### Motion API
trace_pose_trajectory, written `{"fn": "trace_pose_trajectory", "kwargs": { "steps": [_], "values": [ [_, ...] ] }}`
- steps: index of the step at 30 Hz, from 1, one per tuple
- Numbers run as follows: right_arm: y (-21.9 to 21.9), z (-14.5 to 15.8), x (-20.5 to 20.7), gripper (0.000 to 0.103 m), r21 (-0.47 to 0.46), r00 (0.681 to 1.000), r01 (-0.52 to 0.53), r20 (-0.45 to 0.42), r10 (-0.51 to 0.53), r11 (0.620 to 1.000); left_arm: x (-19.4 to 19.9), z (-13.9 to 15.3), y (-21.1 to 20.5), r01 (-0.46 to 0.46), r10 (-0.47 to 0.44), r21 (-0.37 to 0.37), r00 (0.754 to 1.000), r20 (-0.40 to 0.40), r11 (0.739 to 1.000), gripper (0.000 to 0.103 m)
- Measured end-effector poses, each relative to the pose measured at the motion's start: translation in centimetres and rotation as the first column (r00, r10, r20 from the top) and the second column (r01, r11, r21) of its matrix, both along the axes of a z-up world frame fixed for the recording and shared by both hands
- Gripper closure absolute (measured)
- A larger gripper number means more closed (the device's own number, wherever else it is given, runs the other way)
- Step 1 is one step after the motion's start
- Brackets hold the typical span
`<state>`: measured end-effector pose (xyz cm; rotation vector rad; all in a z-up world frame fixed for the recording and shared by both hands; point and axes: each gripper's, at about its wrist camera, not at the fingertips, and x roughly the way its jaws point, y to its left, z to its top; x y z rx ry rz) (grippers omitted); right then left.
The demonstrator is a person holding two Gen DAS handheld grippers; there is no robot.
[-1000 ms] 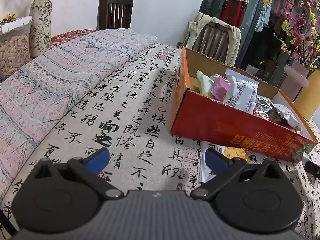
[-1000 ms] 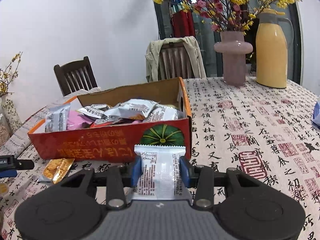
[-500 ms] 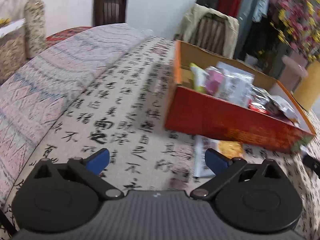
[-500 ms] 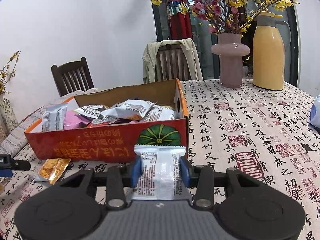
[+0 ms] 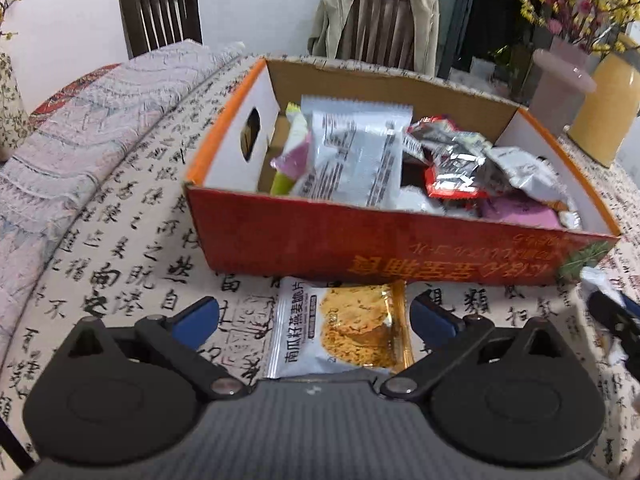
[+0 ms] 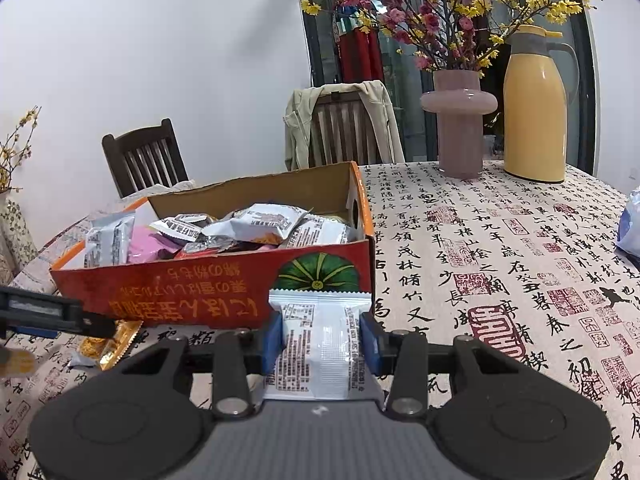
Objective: Organize snacks
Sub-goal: 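Grasp a cracker packet with the left tool while the right tool holds its white packet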
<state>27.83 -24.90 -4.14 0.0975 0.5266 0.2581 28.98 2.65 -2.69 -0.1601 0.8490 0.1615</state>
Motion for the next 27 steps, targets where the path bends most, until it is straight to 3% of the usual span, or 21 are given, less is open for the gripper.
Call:
{"fn": "trace_pose_trajectory", "kwargs": {
  "steps": [2,8,14,16,20,24,27],
  "values": [
    [0.0,0.0,-0.1,0.062,0.000,1.000,-0.004,0.003,0.004,1.000,0.3,-0.9,0.2,-0.009,0.009,-0.006,1.000,-0.010,1.000,0.000],
    [0.0,0.1,-0.1,0.061,-0.003,1.000,-0.009,0.004,0.009,1.000,0.0,-1.7,-0.7,-0.009,0.007,0.085,1.000,0.024,0.996,0.000],
    [0.0,0.1,-0.1,0.061,-0.004,1.000,-0.010,0.003,0.010,1.000,-0.1,-1.8,-0.8,-0.009,0.005,0.091,0.999,0.041,0.996,0.001],
    [0.1,0.1,-0.1,0.061,-0.005,1.000,-0.009,0.002,0.009,1.000,-0.3,-1.7,-1.0,-0.004,0.000,0.092,0.999,0.049,0.996,0.006],
    [0.0,0.0,0.0,0.061,-0.004,1.000,-0.012,-0.004,0.012,1.000,-1.0,-1.2,-1.5,0.020,-0.027,0.097,0.997,0.070,0.995,0.029],
    [0.2,-0.4,0.4,0.061,-0.017,0.999,-0.017,-0.033,0.016,1.000,-1.4,-0.9,-1.6,0.036,-0.043,0.085,0.996,0.075,0.996,0.041],
    [0.7,-0.9,0.9,0.050,-0.038,0.998,-0.023,-0.066,0.021,0.999,-1.7,-0.6,-1.4,0.044,-0.049,0.067,0.996,0.080,0.997,0.042]
  ]
}}
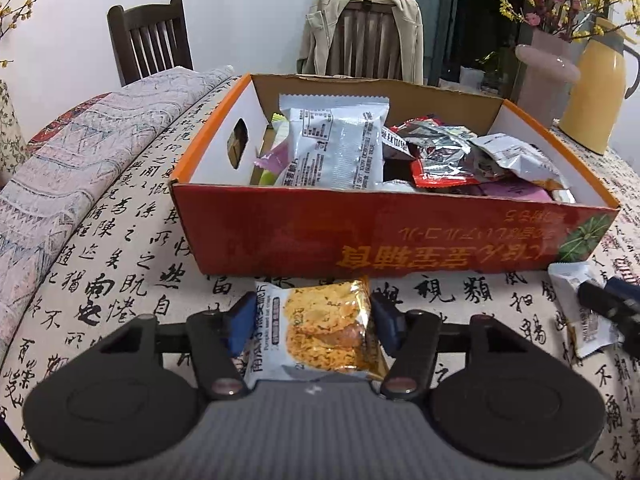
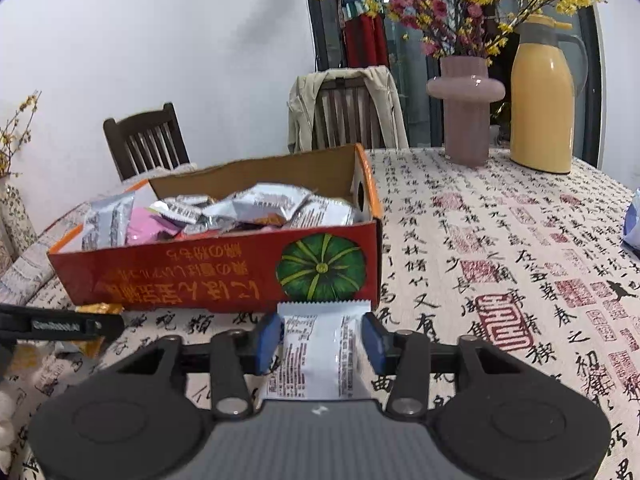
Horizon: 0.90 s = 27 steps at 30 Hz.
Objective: Organize snacks
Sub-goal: 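Grasp a cracker packet with the left tool while the right tool holds its white packet, then carry both packets into the orange box and open both tools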
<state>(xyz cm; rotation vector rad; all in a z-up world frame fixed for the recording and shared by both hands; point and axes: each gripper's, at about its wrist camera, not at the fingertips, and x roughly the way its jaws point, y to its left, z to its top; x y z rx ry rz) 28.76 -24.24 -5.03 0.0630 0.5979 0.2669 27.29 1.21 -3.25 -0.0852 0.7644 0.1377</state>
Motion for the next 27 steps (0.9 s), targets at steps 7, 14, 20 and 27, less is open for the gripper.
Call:
{"fn": "trace_pose_trajectory", "kwargs": {
  "steps": [7,14,20,27],
  "values": [
    [0.7,-0.6,0.2,0.064,-0.039,1.000,-0.011,-0.024,0.010,0.999,-1.5,1.6,0.4,0.009,-0.008,-0.029,0.999,0.043,1.000,0.041],
    [0.4,1.4,-2.0,0.064,-0.013,0.997,-0.032,0.074,0.033,0.999,-3.0,4.7,1.3,0.026,-0.020,-0.044,0.992,0.123,0.999,0.041],
    [0.7,5.7,-3.3,0.064,0.004,0.981,-0.060,0.185,0.058,0.998,-2.7,8.0,0.9,0.048,-0.042,-0.024,0.976,0.214,0.999,0.040],
    [2.3,9.3,-0.8,0.064,-0.014,0.963,-0.064,0.260,0.065,0.998,0.0,10.5,0.5,0.043,-0.033,-0.028,0.958,0.285,0.999,0.040]
  ]
}}
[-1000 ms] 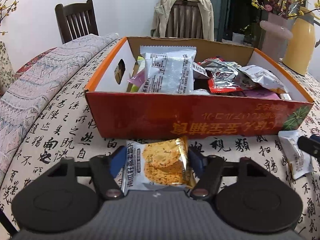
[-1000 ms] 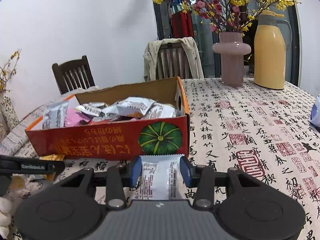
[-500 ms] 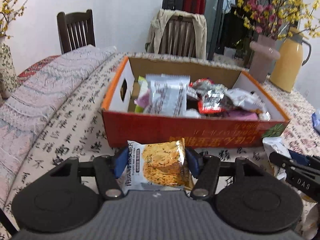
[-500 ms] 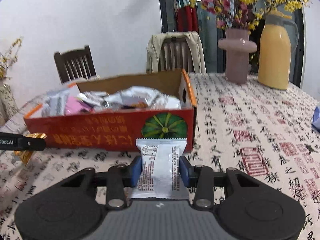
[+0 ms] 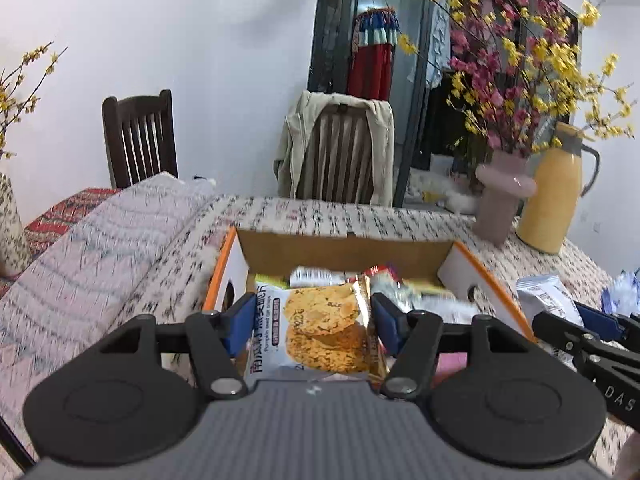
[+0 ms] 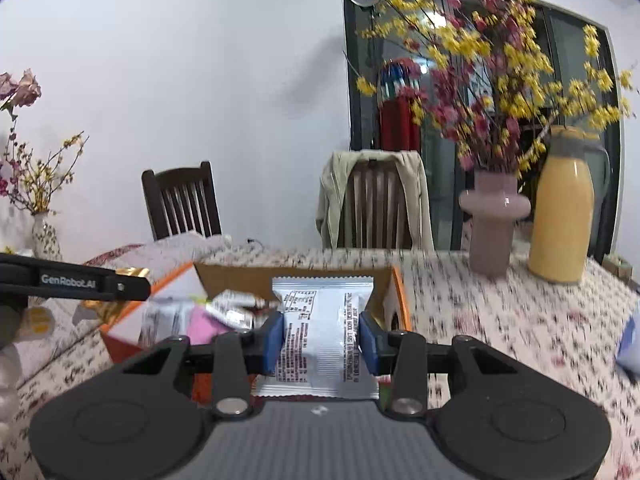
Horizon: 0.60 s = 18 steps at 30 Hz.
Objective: Organize snacks
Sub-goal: 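Carry both packets into the orange box and open both tools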
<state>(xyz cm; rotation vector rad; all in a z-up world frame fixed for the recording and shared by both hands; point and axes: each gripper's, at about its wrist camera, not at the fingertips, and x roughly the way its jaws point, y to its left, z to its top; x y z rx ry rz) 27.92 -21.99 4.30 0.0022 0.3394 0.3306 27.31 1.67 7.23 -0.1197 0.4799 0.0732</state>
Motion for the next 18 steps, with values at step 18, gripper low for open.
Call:
{"fn": "trace_pose_trajectory", "kwargs": {
  "steps": [18],
  "values": [
    [2.8,-2.9,7.4,0.064,0.053,0.999,0.037,-0.009,-0.037,0.998,6.4,-3.3,1.9,-0.105,0.106,-0.019,0.991,0.079,0.994,0.040]
  ]
}}
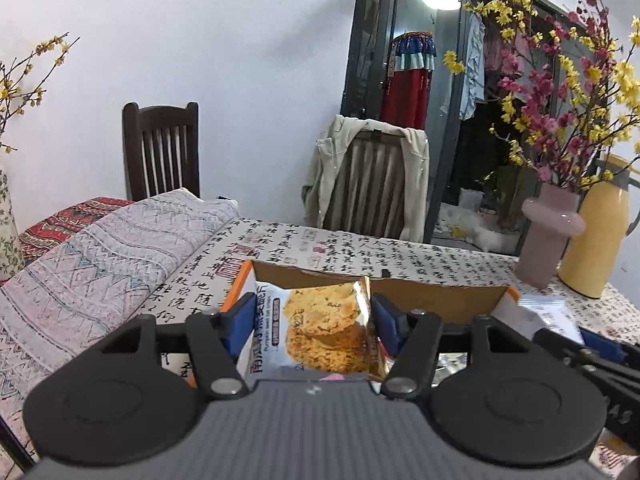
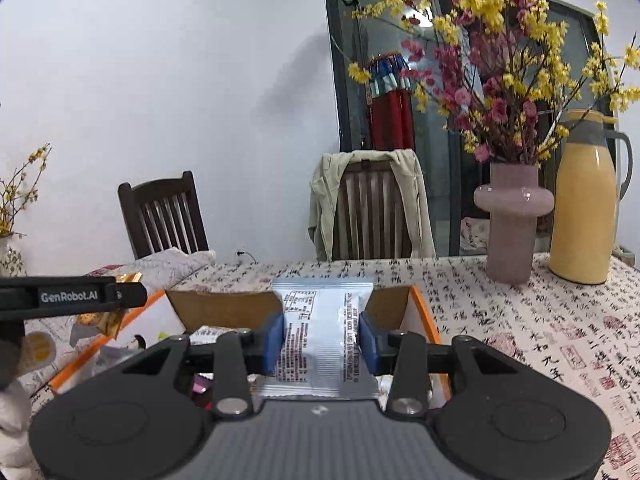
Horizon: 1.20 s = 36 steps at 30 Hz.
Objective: Organize snacks
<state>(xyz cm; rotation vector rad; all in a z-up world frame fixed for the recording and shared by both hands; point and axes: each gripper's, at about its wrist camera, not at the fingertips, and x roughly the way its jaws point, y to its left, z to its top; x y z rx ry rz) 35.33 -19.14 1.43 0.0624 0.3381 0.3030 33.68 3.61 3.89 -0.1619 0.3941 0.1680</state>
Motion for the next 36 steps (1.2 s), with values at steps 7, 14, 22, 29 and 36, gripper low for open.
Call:
{"fn": "trace_pose_trajectory", "kwargs": {
  "steps": [7,14,22,29,36],
  "values": [
    [0.4,-1.1,0.6,0.064,-0.016,0.999,0.009,-0.036,-0.009,1.000,0.6,-1.1,0.2,0.025,-0.025,-0.019,0.999,-0.031,1.000,0.040],
    [0.3,-1.3,0.6,0.061,-0.011,0.999,0.006,-0.044,-0.006,1.000,-0.1,-1.0,-0.1,0.012,-0.012,-0.016,1.000,0.008,1.000,0.029],
    [-0.6,-0.7,0.0,0.000,0.019,0.998,0.052,-0.029,-0.052,0.998,-1.2,-0.4,0.7,-0.045,0.048,-0.046,0.997,0.067,0.998,0.000],
    [-0.8,-1.1,0.4,0.000,0.029,0.997,0.052,-0.066,-0.050,0.998,-1.3,-0.4,0.6,-0.043,0.046,-0.047,0.997,0.055,0.998,0.000],
    [-0.9,-1.1,0.3,0.000,0.030,0.996,0.058,-0.073,-0.055,0.998,-2.1,0.6,0.0,-0.026,0.027,-0.019,0.997,0.067,0.999,0.000]
  ]
}}
